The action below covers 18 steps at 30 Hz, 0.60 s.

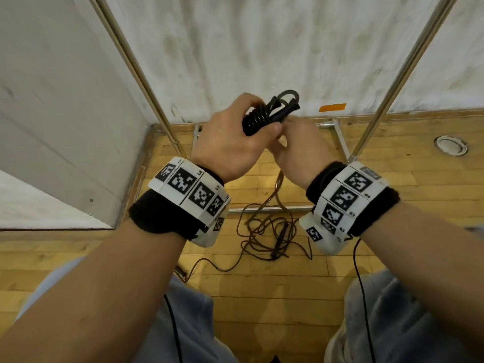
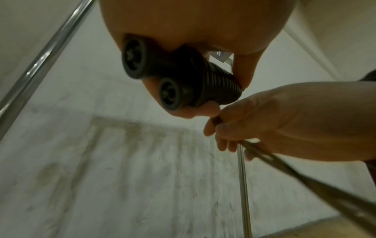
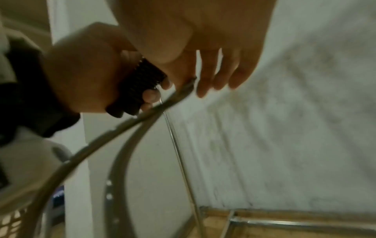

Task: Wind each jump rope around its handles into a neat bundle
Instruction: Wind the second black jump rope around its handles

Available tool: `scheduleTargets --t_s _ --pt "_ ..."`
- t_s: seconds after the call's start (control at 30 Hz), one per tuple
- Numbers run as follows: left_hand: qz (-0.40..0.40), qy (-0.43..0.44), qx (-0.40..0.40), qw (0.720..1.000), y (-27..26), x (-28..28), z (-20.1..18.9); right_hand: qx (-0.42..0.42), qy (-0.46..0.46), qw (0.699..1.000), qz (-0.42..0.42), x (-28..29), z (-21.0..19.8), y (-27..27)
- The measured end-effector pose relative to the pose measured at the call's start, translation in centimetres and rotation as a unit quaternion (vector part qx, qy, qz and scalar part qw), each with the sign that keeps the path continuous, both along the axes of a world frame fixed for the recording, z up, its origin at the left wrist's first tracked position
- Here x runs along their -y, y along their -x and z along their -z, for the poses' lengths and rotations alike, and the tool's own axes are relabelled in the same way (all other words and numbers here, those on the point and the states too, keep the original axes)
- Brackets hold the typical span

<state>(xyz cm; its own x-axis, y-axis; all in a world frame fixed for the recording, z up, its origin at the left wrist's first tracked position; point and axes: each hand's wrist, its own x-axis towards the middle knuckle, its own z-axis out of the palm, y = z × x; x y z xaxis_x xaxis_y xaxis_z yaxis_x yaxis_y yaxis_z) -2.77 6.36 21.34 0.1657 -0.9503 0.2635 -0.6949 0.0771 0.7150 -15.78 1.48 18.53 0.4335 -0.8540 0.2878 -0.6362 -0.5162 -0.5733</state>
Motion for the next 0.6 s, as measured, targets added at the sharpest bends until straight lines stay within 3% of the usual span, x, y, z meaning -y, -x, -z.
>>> scheduleTargets --t_s 0.07,0.17,0.23,0.3,0.33,0.37,0.47,0.6 --pt "0.008 -0.013 -0.009 1.0 0.7 0.0 0.0 -0.069 0.015 0.996 0.055 0.9 -0.4 0.2" --pt "0.02 -0.025 -0.048 0.998 1.6 0.1 -0.1 -0.08 -0.036 0.994 0.065 1.4 -0.4 -0.3" --pt "0.017 -0.024 -0.053 0.998 1.7 0.2 -0.5 0.006 -0.139 0.99 -0.026 0.7 0.0 -0.9" --pt "0.01 -0.024 -0.053 0.998 1.4 0.2 -0.9 0.175 -0.301 0.931 -0.111 0.0 0.2 -0.8" --pt "0.007 -0.022 -0.06 0.998 1.1 0.2 -1.1 0.22 -0.349 0.902 -0.129 -0.2 0.2 -0.5" --pt "0.002 -0.021 -0.071 0.997 0.7 0.2 -1.3 0.215 -0.362 0.897 -0.139 -0.2 0.2 -0.2" --pt "-0.035 -0.018 -0.07 0.997 -0.7 0.2 -1.6 0.092 -0.261 0.953 -0.119 0.2 0.6 0.7" --pt "-0.099 -0.009 0.01 0.995 -2.5 0.3 -1.0 0.028 -0.177 0.98 -0.086 -0.2 1.0 0.9"
